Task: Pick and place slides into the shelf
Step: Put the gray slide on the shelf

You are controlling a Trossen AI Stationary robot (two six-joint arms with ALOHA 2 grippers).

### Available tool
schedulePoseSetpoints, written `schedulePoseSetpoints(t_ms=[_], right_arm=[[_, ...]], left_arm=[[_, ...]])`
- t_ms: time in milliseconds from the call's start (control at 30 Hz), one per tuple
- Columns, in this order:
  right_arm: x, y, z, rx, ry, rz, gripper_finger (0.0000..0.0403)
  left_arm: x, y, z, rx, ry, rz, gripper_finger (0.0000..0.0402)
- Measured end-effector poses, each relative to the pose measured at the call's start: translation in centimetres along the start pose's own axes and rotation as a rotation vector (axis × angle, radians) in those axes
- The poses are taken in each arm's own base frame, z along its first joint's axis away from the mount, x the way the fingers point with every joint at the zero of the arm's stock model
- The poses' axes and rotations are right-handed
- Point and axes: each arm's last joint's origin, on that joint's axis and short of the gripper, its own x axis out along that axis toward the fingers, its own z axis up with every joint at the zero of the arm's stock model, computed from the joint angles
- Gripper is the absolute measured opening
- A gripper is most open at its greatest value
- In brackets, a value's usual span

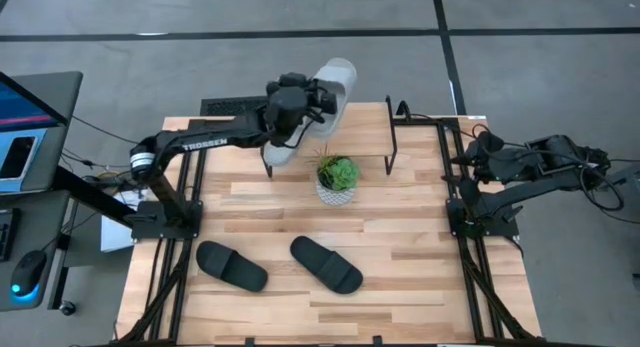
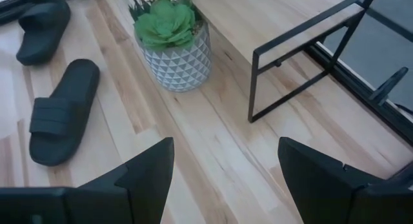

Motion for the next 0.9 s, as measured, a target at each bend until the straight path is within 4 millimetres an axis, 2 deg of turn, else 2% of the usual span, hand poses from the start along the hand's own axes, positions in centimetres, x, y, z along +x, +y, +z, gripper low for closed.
schedulePoseSetpoints(t_ms=[133, 500, 667, 900], right_arm=[[0.0, -0.2, -0.3, -0.014, 0.027, -0.016, 0.0270], [-0.1, -0.5, -0.7, -0.036, 0.069, -0.042, 0.0270], [-0.1, -0.6, -0.9, -0.045, 0.086, -0.052, 0.0270], [-0.1, -0.6, -0.9, -0.048, 0.089, -0.053, 0.0270]], left_arm=[[0.7, -0.2, -1.8, 0.020, 0.039, 0.043, 0.0000], [2.2, -0.8, -4.9, -0.025, 0.095, 0.067, 0.0000], [2.1, -0.8, -5.9, -0.048, 0.095, 0.088, 0.0000], [2.1, 0.0, -8.4, -0.091, 0.116, 0.113, 0.0000]])
